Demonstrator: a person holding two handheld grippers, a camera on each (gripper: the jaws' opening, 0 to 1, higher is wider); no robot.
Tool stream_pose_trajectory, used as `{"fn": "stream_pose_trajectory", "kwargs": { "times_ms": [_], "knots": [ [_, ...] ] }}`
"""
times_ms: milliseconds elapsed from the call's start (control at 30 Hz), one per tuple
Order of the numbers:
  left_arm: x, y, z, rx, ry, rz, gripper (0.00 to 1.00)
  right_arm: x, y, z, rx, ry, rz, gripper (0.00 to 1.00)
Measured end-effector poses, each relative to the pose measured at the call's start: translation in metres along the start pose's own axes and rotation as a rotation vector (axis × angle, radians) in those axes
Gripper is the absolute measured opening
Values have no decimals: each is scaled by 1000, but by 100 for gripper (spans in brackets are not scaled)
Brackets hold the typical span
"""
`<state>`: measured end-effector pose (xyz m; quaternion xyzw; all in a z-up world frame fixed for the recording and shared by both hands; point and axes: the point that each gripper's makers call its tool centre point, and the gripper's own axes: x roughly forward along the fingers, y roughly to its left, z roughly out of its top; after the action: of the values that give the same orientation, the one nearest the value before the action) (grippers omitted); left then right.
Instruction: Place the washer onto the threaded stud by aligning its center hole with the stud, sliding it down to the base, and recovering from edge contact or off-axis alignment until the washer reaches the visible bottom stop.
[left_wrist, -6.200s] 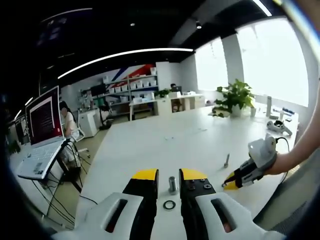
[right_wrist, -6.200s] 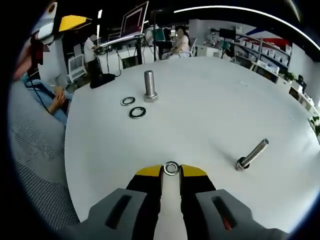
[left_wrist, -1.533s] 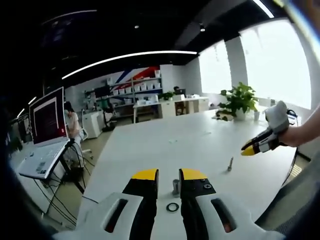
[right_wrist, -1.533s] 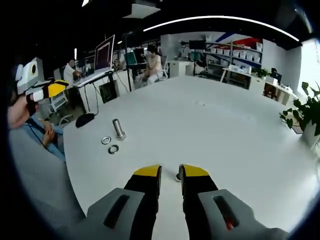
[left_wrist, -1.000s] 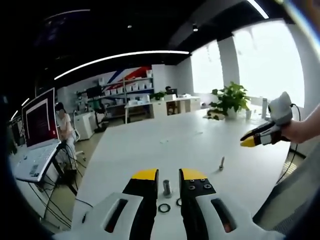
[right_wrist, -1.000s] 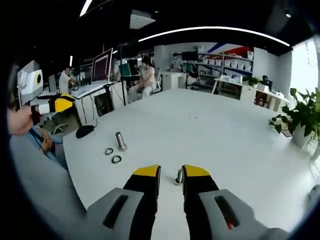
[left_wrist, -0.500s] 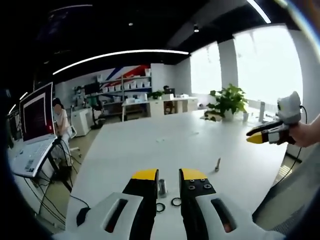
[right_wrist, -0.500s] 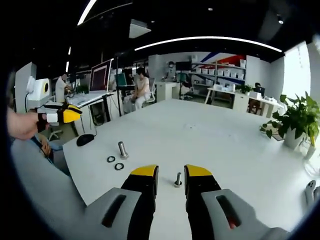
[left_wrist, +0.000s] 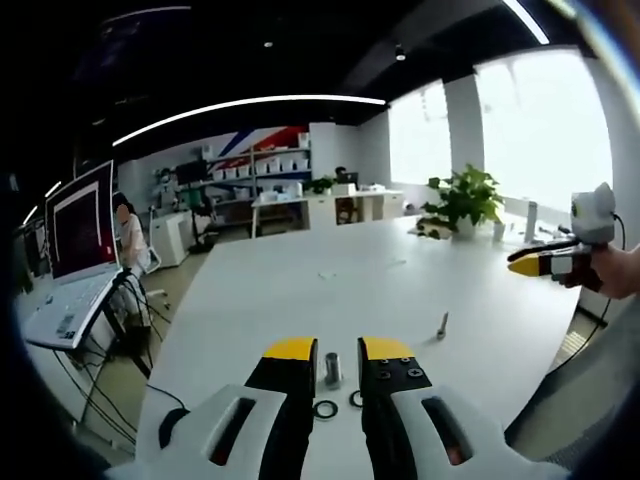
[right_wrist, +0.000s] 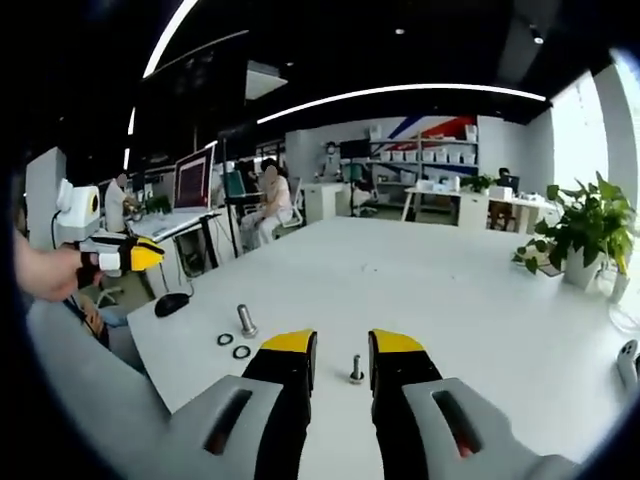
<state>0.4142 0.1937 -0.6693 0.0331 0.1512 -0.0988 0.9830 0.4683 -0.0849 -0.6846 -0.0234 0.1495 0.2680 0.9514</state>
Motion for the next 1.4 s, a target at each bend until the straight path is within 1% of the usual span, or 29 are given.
{"fn": "stream_pose_trajectory", "kwargs": {
  "times_ms": [133, 300, 367, 467, 567, 633, 700, 800, 933, 1033, 1133, 1200, 1267, 1333, 1400],
  "knots": [
    [-1, 3, 4, -28, -14, 0, 14, -3, 9, 1, -8, 4, 19, 23],
    [-4, 5, 11, -51, -37, -8, 14, -7, 15, 5, -3, -3, 14, 23],
    [-4, 6, 12, -75, -38, -15, 14, -10, 17, 5, -7, -3, 4, 23],
    [-4, 7, 16, -88, -49, -22, 15, -15, 15, 6, 4, -11, -22, 23],
    [-3, 5, 18, -78, -45, -46, 15, -21, 12, 8, 16, -21, -54, 23],
    [-2, 4, 23, -86, -60, -71, 15, -25, 10, 9, 9, -31, -69, 23],
    [0, 5, 24, -77, -64, -80, 15, -27, 6, 9, 8, -29, -83, 23],
    [4, 4, 20, -91, -57, -100, 15, -29, -3, 11, 9, -32, -115, 25],
    [3, 3, 19, -84, -76, -122, 15, -31, -6, 9, -5, -30, -137, 25],
    [5, 7, 15, -87, -73, -129, 15, -29, -5, 8, -4, -30, -132, 25],
    [4, 11, 16, -99, -76, -123, 15, -25, 0, 8, -24, -25, -118, 25],
    [5, 13, 16, -92, -79, -121, 15, -24, 1, 8, -26, -30, -111, 25],
    [7, 13, 12, -82, -67, -125, 15, -24, 1, 7, -27, -31, -112, 25],
    [8, 13, 11, -70, -59, -123, 15, -25, -1, 7, -16, -33, -118, 25],
    [8, 13, 11, -60, -59, -116, 16, -27, -3, 11, -9, -49, -123, 26]
  ]
}}
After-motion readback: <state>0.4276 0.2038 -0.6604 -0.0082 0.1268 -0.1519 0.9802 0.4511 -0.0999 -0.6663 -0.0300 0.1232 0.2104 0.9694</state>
